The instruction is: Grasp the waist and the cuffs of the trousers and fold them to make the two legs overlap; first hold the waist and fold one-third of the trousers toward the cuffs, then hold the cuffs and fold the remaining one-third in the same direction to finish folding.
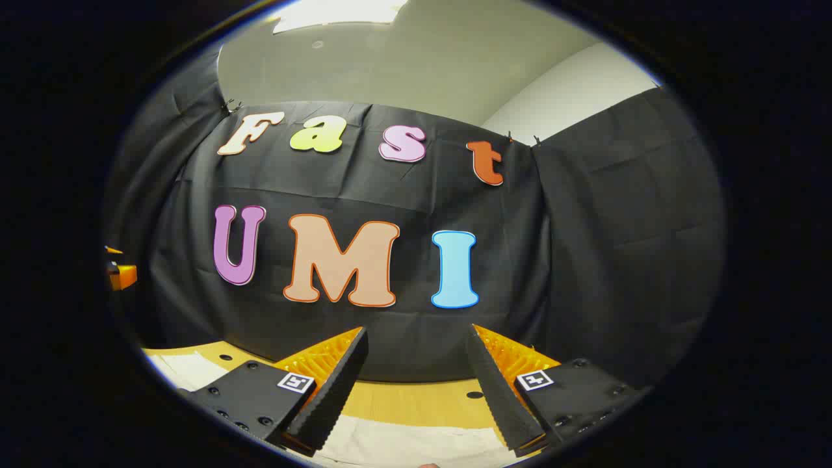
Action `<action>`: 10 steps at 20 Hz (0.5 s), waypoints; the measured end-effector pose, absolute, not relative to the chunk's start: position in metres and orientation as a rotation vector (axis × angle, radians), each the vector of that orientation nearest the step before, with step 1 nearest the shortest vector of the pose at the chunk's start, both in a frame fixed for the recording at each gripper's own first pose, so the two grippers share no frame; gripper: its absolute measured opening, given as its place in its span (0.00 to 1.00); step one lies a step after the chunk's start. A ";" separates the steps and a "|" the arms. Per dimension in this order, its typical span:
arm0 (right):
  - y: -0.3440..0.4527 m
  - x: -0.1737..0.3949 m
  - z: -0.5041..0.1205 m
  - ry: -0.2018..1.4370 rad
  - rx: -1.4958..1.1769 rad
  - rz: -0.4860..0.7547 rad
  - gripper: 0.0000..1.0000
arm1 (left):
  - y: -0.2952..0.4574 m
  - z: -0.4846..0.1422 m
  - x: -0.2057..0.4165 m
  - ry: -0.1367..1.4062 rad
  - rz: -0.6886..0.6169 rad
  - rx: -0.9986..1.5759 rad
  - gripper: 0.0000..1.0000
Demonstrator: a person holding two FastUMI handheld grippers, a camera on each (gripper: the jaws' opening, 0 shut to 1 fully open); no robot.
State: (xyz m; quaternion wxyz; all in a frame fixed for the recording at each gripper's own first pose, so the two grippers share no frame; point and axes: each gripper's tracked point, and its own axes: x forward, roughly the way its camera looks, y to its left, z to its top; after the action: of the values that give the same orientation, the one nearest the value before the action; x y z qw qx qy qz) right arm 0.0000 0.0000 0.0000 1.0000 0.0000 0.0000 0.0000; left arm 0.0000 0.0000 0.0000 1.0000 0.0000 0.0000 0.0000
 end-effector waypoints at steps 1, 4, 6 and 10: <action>-0.001 0.001 0.002 -0.002 -0.013 0.005 0.97 | -0.002 0.002 0.001 0.002 -0.004 0.007 0.96; -0.009 0.004 0.013 -0.025 -0.044 0.004 0.98 | -0.006 0.012 0.004 -0.024 -0.013 0.015 0.95; -0.015 0.005 0.011 -0.020 -0.046 -0.001 0.98 | -0.009 0.014 0.007 -0.028 -0.015 0.011 0.95; -0.027 0.005 0.004 -0.003 -0.073 -0.024 0.97 | -0.015 0.010 0.007 -0.020 -0.020 0.008 0.96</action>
State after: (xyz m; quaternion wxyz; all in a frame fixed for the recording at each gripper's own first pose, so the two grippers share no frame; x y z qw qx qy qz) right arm 0.0051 -0.0270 0.0040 0.9993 -0.0363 -0.0013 -0.0118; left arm 0.0073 -0.0153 0.0101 0.9999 0.0040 -0.0098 -0.0102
